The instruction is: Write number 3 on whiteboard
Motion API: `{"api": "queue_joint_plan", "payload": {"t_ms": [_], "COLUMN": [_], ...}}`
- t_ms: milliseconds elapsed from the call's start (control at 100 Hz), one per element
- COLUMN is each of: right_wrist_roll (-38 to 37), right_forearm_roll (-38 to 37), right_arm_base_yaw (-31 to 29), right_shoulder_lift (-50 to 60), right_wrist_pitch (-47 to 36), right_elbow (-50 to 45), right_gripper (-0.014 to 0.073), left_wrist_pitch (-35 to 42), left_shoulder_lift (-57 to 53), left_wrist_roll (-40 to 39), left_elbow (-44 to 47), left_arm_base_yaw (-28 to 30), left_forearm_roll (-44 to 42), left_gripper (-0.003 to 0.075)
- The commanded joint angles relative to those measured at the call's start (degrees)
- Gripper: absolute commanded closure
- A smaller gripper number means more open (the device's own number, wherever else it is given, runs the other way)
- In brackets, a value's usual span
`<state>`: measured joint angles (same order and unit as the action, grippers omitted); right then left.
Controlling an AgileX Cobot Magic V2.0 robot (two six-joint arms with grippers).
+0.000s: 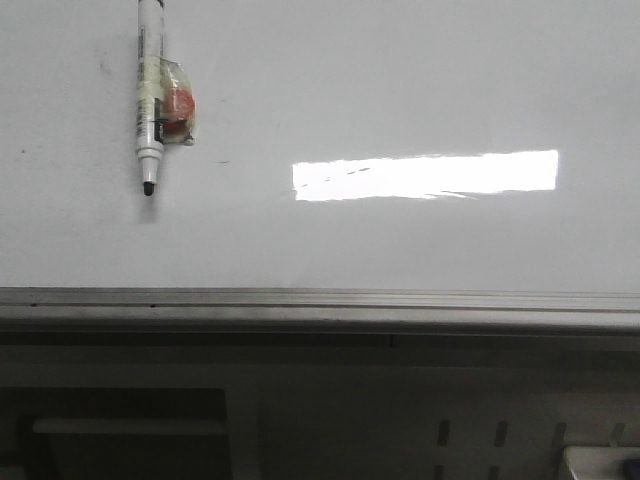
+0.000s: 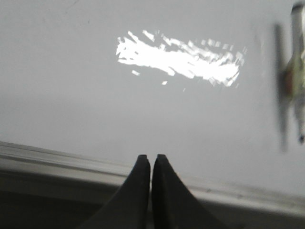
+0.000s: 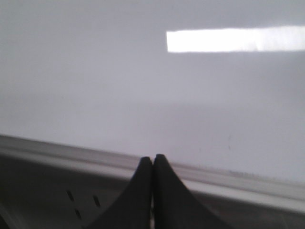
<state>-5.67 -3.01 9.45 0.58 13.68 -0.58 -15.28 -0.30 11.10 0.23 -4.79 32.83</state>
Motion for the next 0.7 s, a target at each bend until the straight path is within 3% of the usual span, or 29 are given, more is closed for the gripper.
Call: {"api": "queue_joint_plan", "payload": {"t_ms": [0, 140, 210, 440, 560, 690], "right_wrist_roll": [0.2, 0.2, 0.2, 0.2, 0.2, 0.2], "right_forearm_roll": [4.7, 16.3, 17.5, 23.4, 23.2, 18.8], "right_arm_base_yaw": [0.0, 0.0, 0.0, 0.0, 0.0, 0.0], "right_shoulder_lift": [0.8, 0.8, 0.8, 0.8, 0.8, 0.1], "right_wrist_pitch": [-12.8, -22.5, -23.0, -24.2, -23.0, -15.8], "right_elbow": [-1.4, -1.4, -1.4, 0.2, 3.7, 8.9], "right_gripper": [0.0643, 0.0643, 0.0643, 0.0643, 0.0643, 0.0613], "left_wrist_pitch": [7.9, 10.2, 10.1, 14.4, 13.5, 6.5], "left_shoulder_lift": [-1.5, -1.5, -1.5, -1.5, -1.2, 2.2], "left_wrist_roll": [-0.1, -0.1, -0.1, -0.1, 0.8, 7.7], "left_elbow": [1.9, 1.9, 1.9, 1.8, -0.8, -7.3], "left_arm_base_yaw": [-0.4, -0.4, -0.4, -0.3, -0.4, -0.4], "left_forearm_roll": [12.7, 23.2, 27.8, 31.5, 27.5, 17.7], "left_gripper": [0.0741, 0.0741, 0.0740, 0.0741, 0.0740, 0.0713]}}
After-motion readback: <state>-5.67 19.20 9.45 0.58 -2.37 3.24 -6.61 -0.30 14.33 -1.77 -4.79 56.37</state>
